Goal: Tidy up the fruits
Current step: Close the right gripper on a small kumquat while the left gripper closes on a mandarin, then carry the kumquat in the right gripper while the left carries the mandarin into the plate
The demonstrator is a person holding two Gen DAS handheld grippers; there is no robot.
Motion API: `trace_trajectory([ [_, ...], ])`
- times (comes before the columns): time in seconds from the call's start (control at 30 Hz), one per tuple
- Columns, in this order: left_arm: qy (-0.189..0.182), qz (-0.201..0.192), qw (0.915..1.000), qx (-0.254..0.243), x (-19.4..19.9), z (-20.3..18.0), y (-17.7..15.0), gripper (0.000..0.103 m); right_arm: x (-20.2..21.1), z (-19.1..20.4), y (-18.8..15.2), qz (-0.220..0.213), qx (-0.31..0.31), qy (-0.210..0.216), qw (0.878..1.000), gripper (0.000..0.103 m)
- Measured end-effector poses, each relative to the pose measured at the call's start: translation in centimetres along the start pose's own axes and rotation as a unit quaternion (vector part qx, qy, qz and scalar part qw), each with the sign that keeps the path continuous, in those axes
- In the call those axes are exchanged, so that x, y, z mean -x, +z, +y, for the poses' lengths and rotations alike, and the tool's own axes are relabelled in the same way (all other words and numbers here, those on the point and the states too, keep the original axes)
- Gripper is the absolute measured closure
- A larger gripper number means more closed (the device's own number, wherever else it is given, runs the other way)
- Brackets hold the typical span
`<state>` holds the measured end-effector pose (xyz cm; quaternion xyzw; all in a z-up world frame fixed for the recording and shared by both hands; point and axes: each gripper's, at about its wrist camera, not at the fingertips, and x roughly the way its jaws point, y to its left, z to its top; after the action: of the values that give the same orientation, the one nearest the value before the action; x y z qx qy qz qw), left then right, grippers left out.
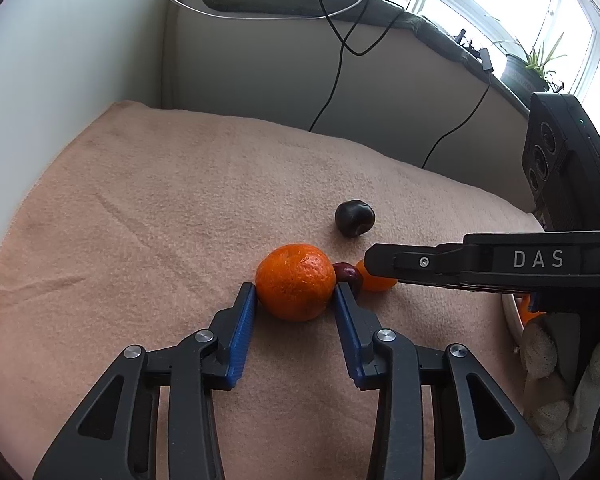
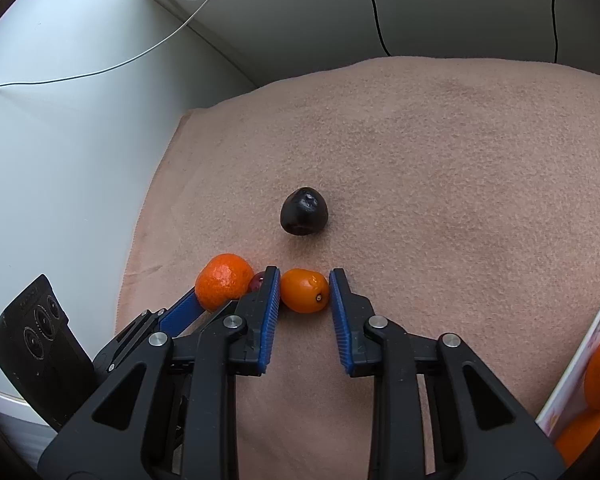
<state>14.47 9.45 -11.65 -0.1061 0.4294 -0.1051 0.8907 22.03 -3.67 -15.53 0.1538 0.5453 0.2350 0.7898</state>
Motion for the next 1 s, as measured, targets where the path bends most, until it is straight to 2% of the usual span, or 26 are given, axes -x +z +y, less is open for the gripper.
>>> trace_trajectory([
  [0.47, -0.003, -0.02, 0.9998, -0.004, 1.6, -0.5, -0.6, 0.066, 2.3, -0.3, -0.6, -0.015, 0.004, 0.005, 1.0, 0.077],
  [1.0, -0.017, -0.045, 0.9987, -0.016, 4.7, -2.8, -1.3, 0.066, 7.3, -0.8, -2.4, -0.05, 0.013, 0.023, 0.998, 0.077],
])
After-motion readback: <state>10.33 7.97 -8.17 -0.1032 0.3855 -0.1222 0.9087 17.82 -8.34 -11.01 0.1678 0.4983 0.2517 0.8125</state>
